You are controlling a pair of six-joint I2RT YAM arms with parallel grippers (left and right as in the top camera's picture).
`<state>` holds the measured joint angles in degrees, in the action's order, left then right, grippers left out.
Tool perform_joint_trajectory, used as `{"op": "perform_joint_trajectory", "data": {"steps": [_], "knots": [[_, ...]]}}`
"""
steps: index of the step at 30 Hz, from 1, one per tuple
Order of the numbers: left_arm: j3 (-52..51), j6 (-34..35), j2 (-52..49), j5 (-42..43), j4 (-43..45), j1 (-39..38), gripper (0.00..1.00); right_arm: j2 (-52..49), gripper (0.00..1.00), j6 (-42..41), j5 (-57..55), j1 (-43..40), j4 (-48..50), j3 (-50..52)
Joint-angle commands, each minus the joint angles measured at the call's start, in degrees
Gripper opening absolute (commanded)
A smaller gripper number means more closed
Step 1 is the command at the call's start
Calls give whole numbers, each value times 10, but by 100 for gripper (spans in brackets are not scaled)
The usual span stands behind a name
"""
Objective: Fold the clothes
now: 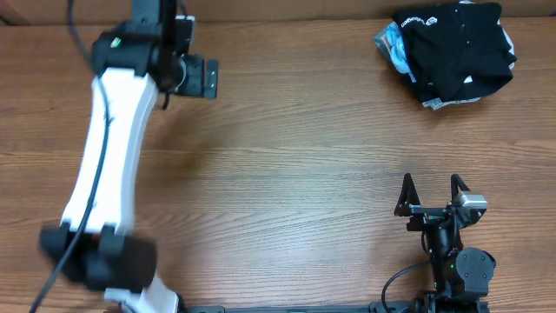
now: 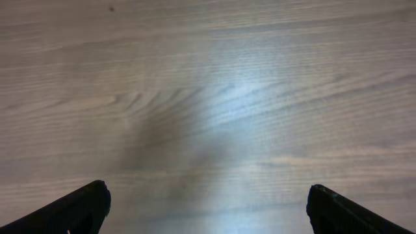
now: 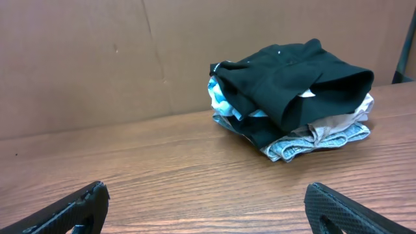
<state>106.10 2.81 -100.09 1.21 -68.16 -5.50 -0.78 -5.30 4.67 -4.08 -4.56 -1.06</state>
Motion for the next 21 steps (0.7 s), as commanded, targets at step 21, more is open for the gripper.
{"op": "perform_joint_trajectory", "data": {"steps": [21], "knots": [[-817, -11, 579, 37, 582, 88, 100, 6, 100, 5, 1, 3, 3, 6]]}}
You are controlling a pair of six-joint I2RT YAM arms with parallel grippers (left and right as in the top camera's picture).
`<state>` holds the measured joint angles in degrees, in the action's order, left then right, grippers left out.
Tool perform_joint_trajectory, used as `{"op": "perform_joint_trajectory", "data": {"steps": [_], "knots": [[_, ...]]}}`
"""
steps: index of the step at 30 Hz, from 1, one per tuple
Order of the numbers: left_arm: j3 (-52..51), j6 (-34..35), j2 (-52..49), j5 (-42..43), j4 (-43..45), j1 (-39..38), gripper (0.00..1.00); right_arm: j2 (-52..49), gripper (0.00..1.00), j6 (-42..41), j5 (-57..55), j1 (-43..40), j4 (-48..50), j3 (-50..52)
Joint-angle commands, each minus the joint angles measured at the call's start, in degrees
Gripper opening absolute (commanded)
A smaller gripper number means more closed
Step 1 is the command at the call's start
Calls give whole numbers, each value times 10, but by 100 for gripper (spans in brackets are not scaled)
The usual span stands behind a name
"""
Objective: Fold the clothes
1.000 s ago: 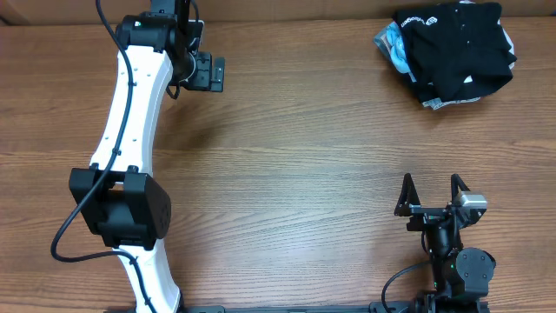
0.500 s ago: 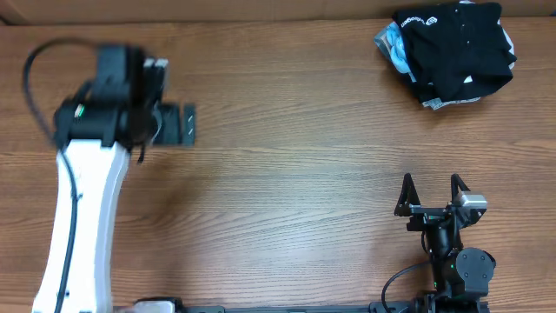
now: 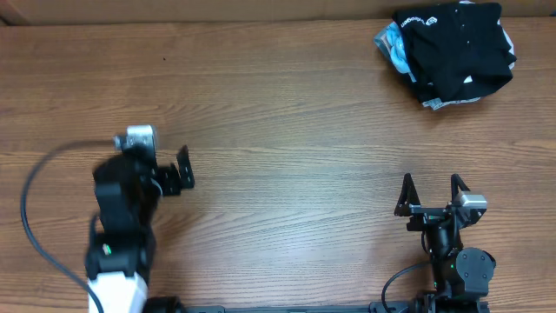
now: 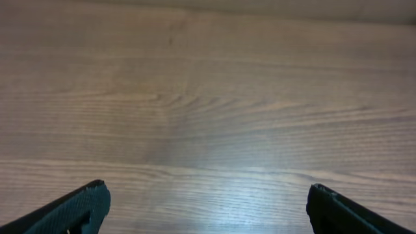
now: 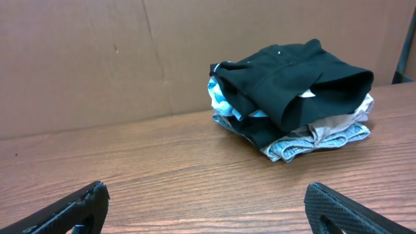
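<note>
A pile of clothes (image 3: 453,52), black on top with light blue, tan and grey pieces under it, lies at the table's far right corner; the right wrist view shows the pile (image 5: 292,97) ahead. My right gripper (image 3: 431,189) rests open near the front right edge, far from the pile. My left gripper (image 3: 184,169) stands open and empty at the left middle of the table, over bare wood. Its fingertips (image 4: 88,198) show only at the frame's lower corners.
The wooden table (image 3: 287,148) spans the whole overhead view. A brown cardboard wall (image 5: 97,58) stands behind the far edge. A black cable (image 3: 35,183) loops from the left arm.
My left arm has drawn back from the far left of the table to the left middle, nearer the front edge, still open. The right arm and the pile have not moved.
</note>
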<state>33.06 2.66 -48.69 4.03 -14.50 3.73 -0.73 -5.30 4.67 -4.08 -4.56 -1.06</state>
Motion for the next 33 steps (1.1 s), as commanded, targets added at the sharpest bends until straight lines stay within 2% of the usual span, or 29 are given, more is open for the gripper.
{"op": "perform_joint_trajectory", "data": {"steps": [1, 7, 16, 26, 33], "knots": [[-115, -9, 89, 10, 64, -4, 100, 6, 100, 5, 1, 3, 3, 6], [-239, -9, 222, 9, 128, -4, 100, 6, 100, 5, 1, 3, 3, 6], [-329, -10, 379, 9, 147, -5, 100, 6, 100, 5, 1, 3, 3, 6], [-328, -11, 487, -5, 122, -5, 100, 6, 100, 5, 1, 3, 3, 6], [-328, -12, 485, -17, 101, -4, 100, 6, 100, 5, 1, 3, 3, 6]]}}
